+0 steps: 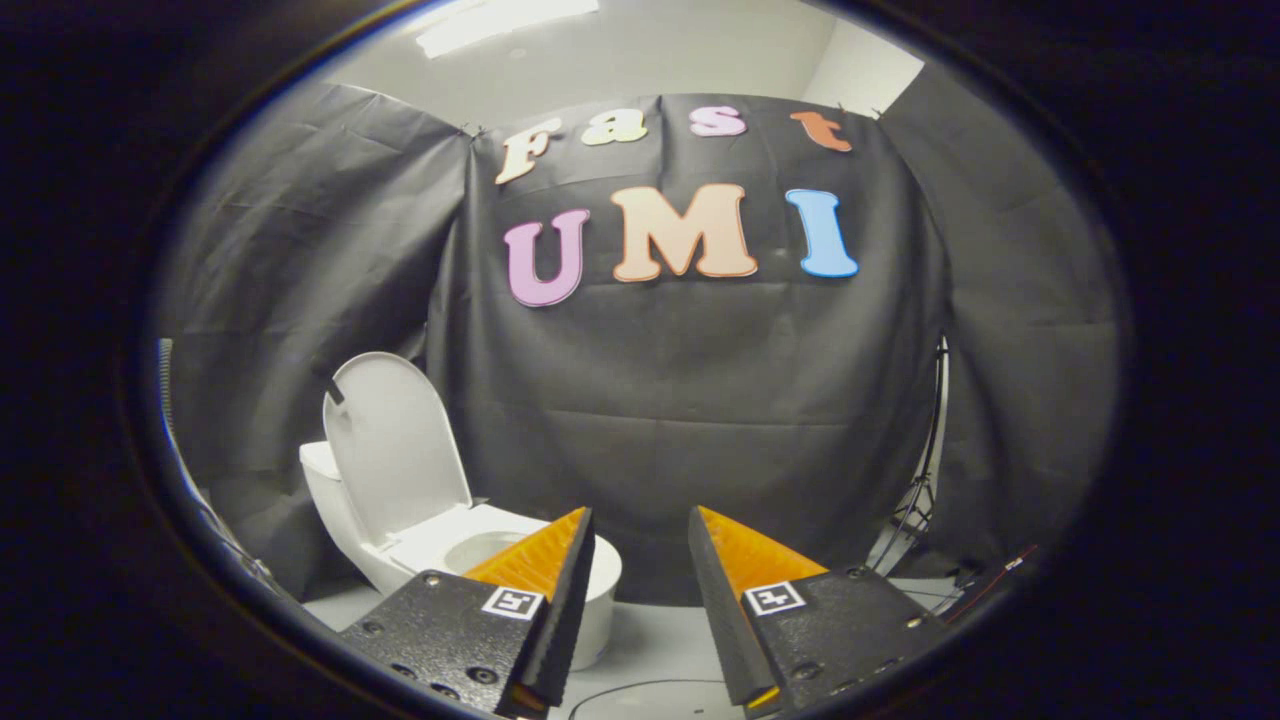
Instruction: Open the toilet lid.
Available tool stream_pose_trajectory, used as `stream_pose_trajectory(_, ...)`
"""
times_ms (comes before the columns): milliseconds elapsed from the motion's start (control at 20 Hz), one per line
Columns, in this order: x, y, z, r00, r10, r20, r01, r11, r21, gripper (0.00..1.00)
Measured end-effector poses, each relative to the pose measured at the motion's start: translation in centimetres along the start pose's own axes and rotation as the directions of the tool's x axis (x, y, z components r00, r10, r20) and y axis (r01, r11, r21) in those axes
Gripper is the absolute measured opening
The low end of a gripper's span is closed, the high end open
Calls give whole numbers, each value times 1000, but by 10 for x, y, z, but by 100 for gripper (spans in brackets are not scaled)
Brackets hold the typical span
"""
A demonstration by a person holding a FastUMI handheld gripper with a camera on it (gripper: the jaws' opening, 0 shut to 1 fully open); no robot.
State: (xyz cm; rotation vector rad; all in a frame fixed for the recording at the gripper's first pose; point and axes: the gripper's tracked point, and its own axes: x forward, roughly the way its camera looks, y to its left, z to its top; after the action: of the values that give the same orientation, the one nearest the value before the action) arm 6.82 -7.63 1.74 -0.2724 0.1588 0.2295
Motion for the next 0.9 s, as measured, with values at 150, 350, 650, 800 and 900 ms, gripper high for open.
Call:
stream_pose_trajectory(150, 4, -4, 2, 1000, 16, 18, -16, 1000, 0, 60)
stream_pose_trajectory(350, 7, -25, 5, 1000, 1, 26, -2, 1000, 24, 63)
stream_pose_trajectory(650, 11, -62, 7, 990, -93, 104, 83, 991, 104, 64)
stream_pose_trajectory(800, 11, -72, 4, 995, -98, 32, 97, 995, 35, 65)
stream_pose_trajectory(900, 12, -88, 5, 992, -125, 5, 125, 992, 14, 65)
